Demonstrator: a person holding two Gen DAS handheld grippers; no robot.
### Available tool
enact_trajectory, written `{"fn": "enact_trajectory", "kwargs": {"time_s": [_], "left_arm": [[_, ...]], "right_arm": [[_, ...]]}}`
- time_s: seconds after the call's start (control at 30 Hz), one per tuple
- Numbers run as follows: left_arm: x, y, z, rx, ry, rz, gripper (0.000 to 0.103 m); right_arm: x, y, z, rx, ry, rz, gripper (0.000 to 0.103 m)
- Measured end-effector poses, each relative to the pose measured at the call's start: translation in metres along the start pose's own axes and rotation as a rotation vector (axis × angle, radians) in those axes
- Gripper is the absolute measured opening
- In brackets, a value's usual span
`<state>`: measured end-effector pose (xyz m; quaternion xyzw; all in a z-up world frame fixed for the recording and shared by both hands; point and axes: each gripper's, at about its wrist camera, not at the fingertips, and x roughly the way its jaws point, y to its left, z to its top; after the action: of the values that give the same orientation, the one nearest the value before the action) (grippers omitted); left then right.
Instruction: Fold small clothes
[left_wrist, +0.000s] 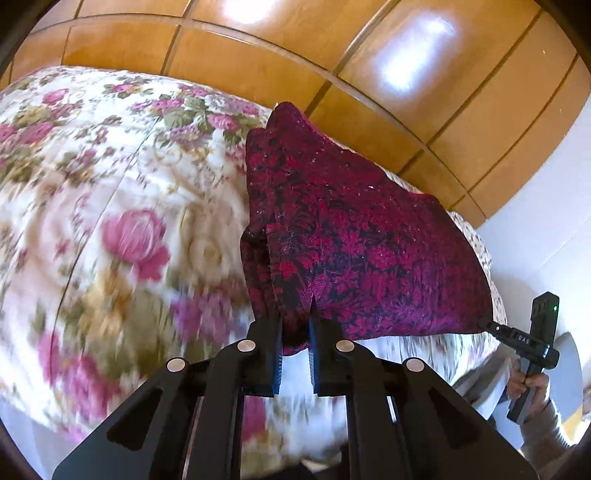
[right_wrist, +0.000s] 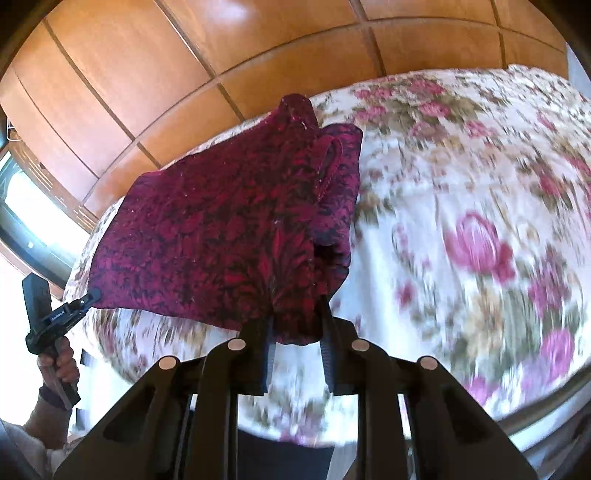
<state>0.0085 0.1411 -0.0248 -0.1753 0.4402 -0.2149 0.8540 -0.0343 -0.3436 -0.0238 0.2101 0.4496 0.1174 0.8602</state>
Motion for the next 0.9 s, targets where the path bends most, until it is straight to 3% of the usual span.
{"fn": "enact_trajectory", "kwargs": {"time_s": [0.23,0.33,0.37,0.4,0.43,0.63,0.9], "left_arm": [[-0.018,-0.001,-0.027,-0.010,0.043,0.006,0.012],[-0.019,0.003,-0.017,-0.022,0.031,0.003,0.019],[-0.020,0.005,-0.011,-0.025,0.020,0.005,0.021],[-0.020,0.007,-0.006,-0.024,0.005,0.013,0.023],[-0.020,0.009,0.003,-0.025,-0.010,0.017,0.023],[0.005,0.010,0.053,0.006,-0.039,0.042,0.023],[0.044,0.001,0.100,0.020,-0.001,0.027,0.023]], "right_arm": [[-0.015,0.002,-0.035,-0.016,0.093,-0.005,0.020],[-0.017,-0.001,-0.029,-0.002,0.092,0.006,0.031],[-0.020,-0.002,-0.024,0.003,0.071,0.005,0.034],[-0.024,-0.003,-0.019,0.004,0.044,-0.005,0.045],[-0.028,-0.003,-0.012,0.007,0.014,-0.010,0.050],[-0.012,-0.002,0.043,0.004,-0.091,-0.052,0.050],[0.056,-0.001,0.105,-0.004,-0.021,-0.051,0.050]]}}
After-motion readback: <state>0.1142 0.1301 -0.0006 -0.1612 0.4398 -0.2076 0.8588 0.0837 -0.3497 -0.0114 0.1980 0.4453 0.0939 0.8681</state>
